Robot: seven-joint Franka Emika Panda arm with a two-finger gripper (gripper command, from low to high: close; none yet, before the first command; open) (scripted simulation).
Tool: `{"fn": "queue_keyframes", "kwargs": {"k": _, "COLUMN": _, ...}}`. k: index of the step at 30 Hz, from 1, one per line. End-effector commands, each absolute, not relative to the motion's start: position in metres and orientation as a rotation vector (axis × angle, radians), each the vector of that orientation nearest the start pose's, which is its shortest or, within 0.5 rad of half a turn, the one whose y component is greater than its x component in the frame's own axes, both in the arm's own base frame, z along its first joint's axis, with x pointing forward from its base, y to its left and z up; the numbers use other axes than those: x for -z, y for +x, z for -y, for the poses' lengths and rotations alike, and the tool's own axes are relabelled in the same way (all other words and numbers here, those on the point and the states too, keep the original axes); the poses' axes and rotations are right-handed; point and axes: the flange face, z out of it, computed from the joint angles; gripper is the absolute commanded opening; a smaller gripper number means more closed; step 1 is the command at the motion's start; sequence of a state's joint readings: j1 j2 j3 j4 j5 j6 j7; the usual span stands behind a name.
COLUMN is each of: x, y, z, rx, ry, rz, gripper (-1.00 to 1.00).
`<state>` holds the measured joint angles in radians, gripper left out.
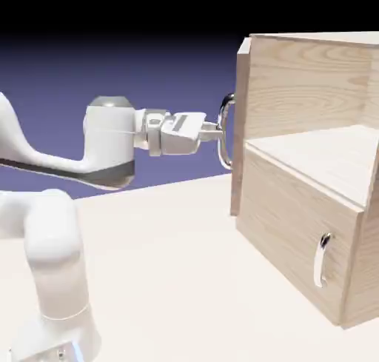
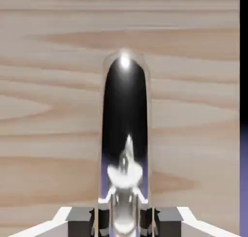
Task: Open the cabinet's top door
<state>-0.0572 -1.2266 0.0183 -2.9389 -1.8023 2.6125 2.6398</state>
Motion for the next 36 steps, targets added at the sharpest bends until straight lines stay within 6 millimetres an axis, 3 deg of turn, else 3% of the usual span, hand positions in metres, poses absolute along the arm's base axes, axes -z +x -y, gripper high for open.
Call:
{"fn": "queue_keyframes", "kwargs": {"k": 1, "x": -0.520, "y": 0.254, "z": -0.016, "rx": 2.111, "ry": -1.649, "rz": -1.337, "gripper": -1.00}}
{"fn": "queue_keyframes", "kwargs": {"k": 10, "x": -0.520, "y": 0.223, "z": -0.058, "rx": 2.170, "ry": -1.612, "rz": -1.457, "gripper": -1.00}}
{"fn": "queue_keyframes", "kwargs": {"k": 19, "x": -0.520, "y": 0.189, "z": -0.119, "rx": 2.242, "ry": -1.553, "rz": -1.617, "gripper": -1.00}}
{"fn": "queue_keyframes", "kwargs": {"k": 29, "x": -0.520, "y": 0.155, "z": -0.216, "rx": 2.338, "ry": -1.444, "rz": -1.862, "gripper": -1.00}}
{"fn": "queue_keyframes", "kwargs": {"k": 36, "x": -0.520, "y": 0.144, "z": -0.288, "rx": 2.397, "ry": -1.350, "rz": -2.040, "gripper": -1.00}}
